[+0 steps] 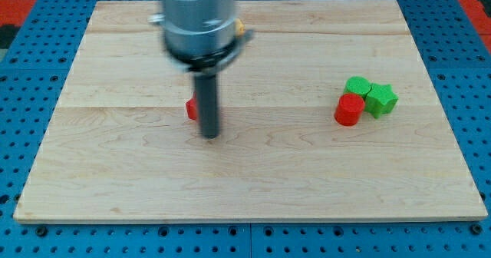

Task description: Drag the red star diagonally bottom right to the yellow hexagon

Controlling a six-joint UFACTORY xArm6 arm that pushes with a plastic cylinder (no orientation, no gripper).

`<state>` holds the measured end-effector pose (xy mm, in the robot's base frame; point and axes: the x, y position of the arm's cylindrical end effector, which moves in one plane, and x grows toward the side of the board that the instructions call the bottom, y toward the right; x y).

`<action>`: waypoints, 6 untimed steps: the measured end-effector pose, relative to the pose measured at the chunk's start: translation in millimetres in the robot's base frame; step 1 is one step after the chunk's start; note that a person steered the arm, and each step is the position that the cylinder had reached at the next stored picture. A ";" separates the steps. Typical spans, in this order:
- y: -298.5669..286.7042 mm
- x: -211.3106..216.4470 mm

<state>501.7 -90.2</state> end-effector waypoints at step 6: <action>41.1 -59.3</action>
